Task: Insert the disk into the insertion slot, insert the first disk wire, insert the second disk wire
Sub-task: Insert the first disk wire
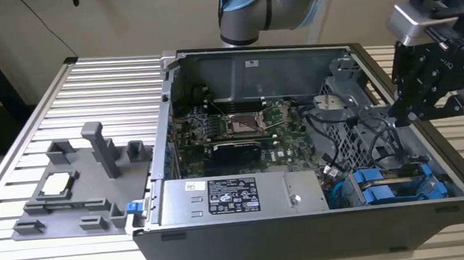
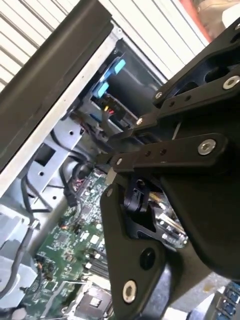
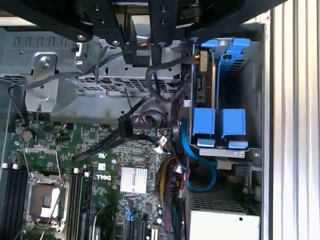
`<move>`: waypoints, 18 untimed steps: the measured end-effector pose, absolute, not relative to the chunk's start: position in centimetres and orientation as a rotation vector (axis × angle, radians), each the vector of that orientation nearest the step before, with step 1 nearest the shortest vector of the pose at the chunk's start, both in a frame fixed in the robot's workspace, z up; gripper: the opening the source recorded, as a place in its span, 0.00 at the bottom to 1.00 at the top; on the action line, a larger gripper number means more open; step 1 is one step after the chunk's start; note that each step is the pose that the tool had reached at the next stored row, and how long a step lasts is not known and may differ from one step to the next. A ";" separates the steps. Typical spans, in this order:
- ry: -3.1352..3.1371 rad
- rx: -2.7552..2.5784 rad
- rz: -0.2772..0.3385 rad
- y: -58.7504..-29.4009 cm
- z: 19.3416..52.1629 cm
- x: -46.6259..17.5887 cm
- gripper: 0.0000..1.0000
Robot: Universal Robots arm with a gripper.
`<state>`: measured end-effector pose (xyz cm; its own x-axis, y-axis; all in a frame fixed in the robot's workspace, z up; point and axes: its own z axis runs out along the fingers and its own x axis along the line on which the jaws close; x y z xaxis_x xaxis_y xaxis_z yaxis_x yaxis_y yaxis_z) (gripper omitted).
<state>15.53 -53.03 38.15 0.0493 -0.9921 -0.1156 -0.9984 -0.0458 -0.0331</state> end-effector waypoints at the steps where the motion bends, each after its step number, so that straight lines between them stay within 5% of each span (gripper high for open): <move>1: 2.094 -2.197 0.092 -53.0 38.1 15.2 0.27; 13: 2.091 -2.196 0.067 -51.5 38.1 10.7 0.27; 18: 2.099 -2.244 0.010 -51.2 38.1 10.0 0.27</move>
<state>10.04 -51.21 38.14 0.0678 -0.9964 -0.0515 -0.9968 -0.0655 -0.0453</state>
